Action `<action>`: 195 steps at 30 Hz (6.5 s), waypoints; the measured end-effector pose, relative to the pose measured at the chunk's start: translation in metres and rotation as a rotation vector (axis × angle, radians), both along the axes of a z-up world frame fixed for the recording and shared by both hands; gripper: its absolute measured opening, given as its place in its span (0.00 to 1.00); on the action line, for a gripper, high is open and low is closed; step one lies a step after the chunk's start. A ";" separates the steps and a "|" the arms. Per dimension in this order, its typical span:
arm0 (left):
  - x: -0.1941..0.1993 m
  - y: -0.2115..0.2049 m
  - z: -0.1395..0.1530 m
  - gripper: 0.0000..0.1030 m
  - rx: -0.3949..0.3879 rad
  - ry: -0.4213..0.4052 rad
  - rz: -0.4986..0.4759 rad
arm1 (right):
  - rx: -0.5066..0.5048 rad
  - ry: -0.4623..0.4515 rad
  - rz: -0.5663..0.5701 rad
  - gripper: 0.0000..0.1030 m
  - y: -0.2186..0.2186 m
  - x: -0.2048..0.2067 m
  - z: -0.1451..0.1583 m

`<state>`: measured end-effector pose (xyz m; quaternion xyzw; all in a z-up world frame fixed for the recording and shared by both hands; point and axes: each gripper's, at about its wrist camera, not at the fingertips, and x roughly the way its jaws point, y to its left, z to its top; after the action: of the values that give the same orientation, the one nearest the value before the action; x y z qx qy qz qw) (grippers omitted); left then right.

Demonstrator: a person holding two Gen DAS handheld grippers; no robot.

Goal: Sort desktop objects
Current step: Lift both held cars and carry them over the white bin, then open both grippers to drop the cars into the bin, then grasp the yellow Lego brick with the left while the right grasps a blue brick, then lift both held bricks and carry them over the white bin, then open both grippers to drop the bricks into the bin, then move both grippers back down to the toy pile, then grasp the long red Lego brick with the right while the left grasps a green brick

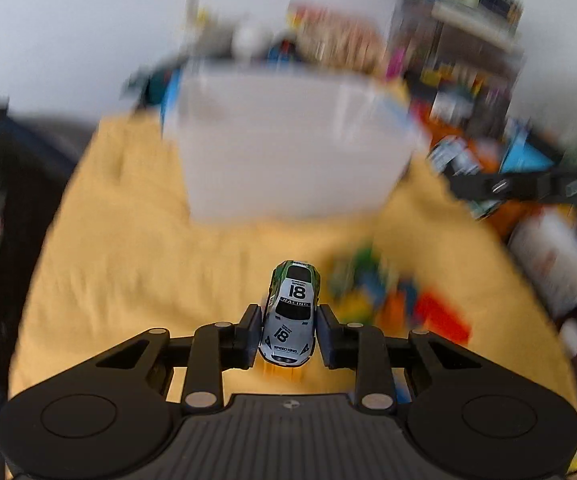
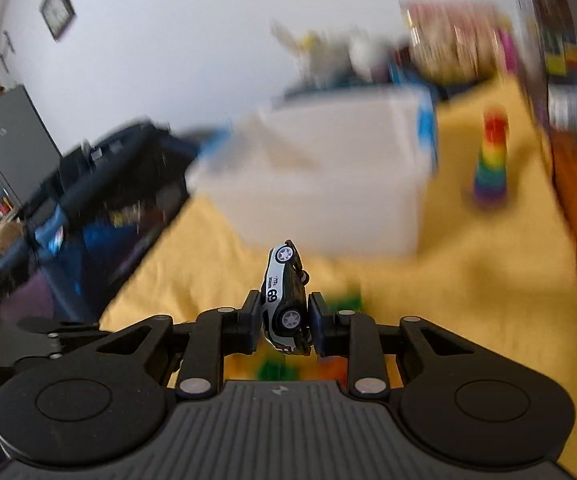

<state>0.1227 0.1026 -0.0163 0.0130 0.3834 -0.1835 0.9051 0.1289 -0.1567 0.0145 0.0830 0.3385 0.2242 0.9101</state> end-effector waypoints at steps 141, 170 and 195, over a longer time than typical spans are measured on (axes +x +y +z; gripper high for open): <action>0.082 0.001 0.050 0.56 -0.051 -0.251 -0.016 | -0.220 -0.111 -0.236 0.44 0.053 0.049 0.021; -0.057 -0.039 -0.048 0.64 0.074 0.095 0.082 | -0.383 -0.055 0.129 0.55 0.032 -0.071 -0.070; -0.052 -0.039 -0.058 0.64 0.077 0.137 0.048 | -0.424 0.016 0.114 0.53 0.039 -0.074 -0.086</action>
<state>0.0706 0.0632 -0.0744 0.0261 0.4512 -0.1474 0.8798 0.0553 -0.1182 -0.0712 -0.1278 0.3896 0.1985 0.8902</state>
